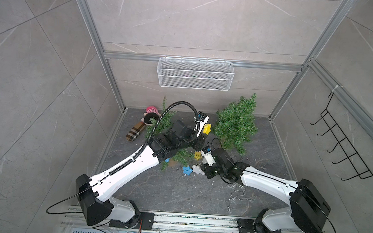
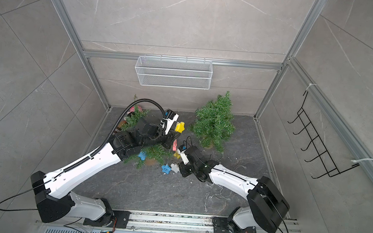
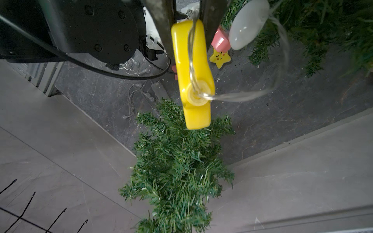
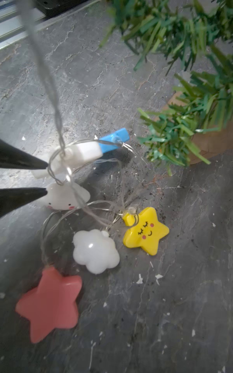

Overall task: Wrap string light around the christmas tree
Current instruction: Adjust the light string at the center of the board.

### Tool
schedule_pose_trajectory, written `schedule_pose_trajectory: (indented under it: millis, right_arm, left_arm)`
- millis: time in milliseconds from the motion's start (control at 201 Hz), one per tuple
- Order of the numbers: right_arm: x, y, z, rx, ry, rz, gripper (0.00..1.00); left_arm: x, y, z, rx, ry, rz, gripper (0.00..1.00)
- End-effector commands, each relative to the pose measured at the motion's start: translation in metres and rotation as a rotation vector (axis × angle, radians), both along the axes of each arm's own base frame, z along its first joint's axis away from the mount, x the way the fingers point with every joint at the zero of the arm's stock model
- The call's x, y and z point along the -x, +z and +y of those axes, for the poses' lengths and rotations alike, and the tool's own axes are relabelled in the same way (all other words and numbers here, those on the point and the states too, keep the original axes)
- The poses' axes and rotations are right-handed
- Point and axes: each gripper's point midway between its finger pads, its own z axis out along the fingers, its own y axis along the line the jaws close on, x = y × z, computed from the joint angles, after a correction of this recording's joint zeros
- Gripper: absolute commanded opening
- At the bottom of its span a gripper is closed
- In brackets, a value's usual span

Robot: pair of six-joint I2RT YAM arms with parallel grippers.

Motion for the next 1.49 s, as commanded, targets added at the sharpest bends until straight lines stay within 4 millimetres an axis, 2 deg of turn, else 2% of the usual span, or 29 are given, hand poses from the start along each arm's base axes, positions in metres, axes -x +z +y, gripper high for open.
schedule_pose_trajectory:
  millis: [0,219,294,453,602,856,1030,1189,1488]
  right_arm:
    - [-0.004,-0.005,0.011,-0.034,0.017,-0.013,0.22]
    - [-0.003,-0.008,0.024,-0.060,0.062,0.011,0.29]
    - [-0.001,-0.009,0.020,-0.049,0.056,0.019,0.31]
    - [0.011,0.003,0.007,-0.065,0.047,0.006,0.33]
    - [0.023,0.010,0.005,-0.048,0.071,-0.029,0.38]
    - [0.018,0.006,0.030,-0.042,0.103,-0.055,0.43]
    - [0.003,0.005,0.042,-0.053,0.081,-0.087,0.40]
    - [0.000,0.004,0.049,-0.076,0.081,-0.082,0.27]
    - [-0.008,-0.015,0.056,-0.085,0.052,-0.065,0.25]
  left_arm:
    - [-0.005,0.018,0.007,0.051,0.009,-0.045,0.00]
    - [-0.007,0.007,0.004,0.040,0.005,-0.022,0.00]
    - [-0.009,0.008,0.006,0.042,0.014,-0.026,0.00]
    - [-0.013,0.009,0.009,0.048,0.023,-0.025,0.00]
    - [-0.014,0.008,0.006,0.048,0.014,-0.021,0.00]
    - [-0.017,0.008,0.004,0.051,0.013,-0.021,0.00]
    - [-0.018,0.005,0.004,0.048,0.012,-0.012,0.00]
    - [-0.018,0.003,0.003,0.050,0.012,-0.006,0.00]
    - [-0.019,0.000,0.001,0.058,0.016,0.000,0.00]
